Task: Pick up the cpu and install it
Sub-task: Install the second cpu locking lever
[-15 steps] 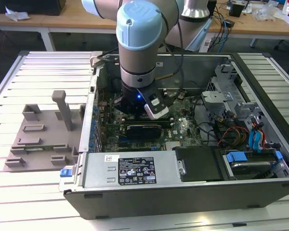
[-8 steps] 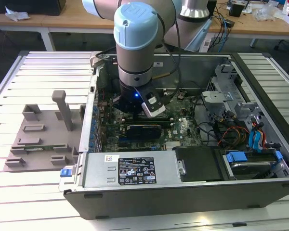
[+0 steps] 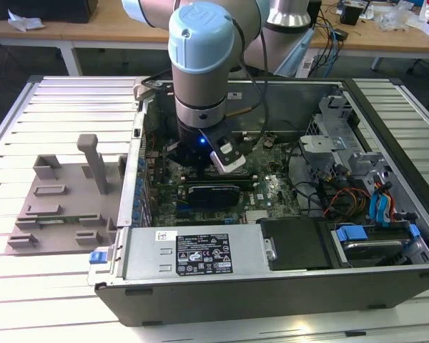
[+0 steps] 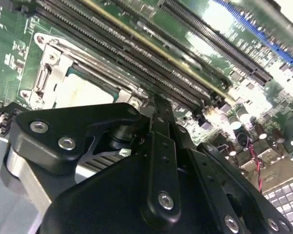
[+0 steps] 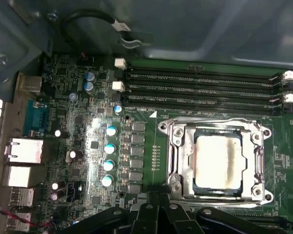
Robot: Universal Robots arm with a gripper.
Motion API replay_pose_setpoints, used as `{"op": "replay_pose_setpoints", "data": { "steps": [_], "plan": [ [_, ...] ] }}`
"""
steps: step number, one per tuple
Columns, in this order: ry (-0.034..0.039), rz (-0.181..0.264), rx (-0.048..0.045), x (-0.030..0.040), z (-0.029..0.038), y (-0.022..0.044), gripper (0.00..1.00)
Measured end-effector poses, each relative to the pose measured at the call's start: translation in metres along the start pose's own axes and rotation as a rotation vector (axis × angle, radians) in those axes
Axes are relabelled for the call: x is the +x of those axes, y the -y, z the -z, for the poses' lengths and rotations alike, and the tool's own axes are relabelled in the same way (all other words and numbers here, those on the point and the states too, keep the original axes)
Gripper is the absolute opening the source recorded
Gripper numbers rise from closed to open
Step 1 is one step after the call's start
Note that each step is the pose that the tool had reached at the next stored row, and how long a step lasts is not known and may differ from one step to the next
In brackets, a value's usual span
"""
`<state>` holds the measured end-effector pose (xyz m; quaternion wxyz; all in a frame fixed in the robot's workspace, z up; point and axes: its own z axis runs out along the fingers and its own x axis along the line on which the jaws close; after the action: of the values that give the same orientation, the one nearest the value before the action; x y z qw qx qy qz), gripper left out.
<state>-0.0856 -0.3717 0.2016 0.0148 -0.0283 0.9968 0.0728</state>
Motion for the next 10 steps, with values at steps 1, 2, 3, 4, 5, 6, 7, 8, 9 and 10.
{"op": "replay_pose_setpoints", "data": {
  "steps": [1, 2, 3, 4, 5, 6, 7, 8, 9, 10],
  "plan": [
    [-0.0002, 0.002, 0.0007, -0.0001, -0.0001, -0.0009, 0.11],
    [-0.0004, 0.002, 0.0007, -0.0001, -0.0001, -0.0009, 0.11],
    [-0.0006, 0.002, 0.0007, -0.0001, -0.0003, -0.0009, 0.11],
    [-0.001, 0.003, 0.0006, 0.0, -0.0007, -0.0009, 0.11],
    [-0.0016, 0.003, 0.0008, 0.0, -0.0013, -0.0008, 0.11],
    [-0.0023, 0.003, 0.0012, 0.0001, -0.0019, -0.0006, 0.11],
    [-0.0028, 0.003, 0.0019, 0.0001, -0.0025, -0.0005, 0.11],
    [-0.0026, 0.003, 0.002, 0.0, -0.0025, -0.0006, 0.11],
    [-0.002, 0.003, 0.0021, -0.0003, 0.0013, -0.0013, 0.11],
    [-0.0028, 0.003, 0.0083, -0.0005, 0.0115, -0.0027, 0.11]
  ]
}}
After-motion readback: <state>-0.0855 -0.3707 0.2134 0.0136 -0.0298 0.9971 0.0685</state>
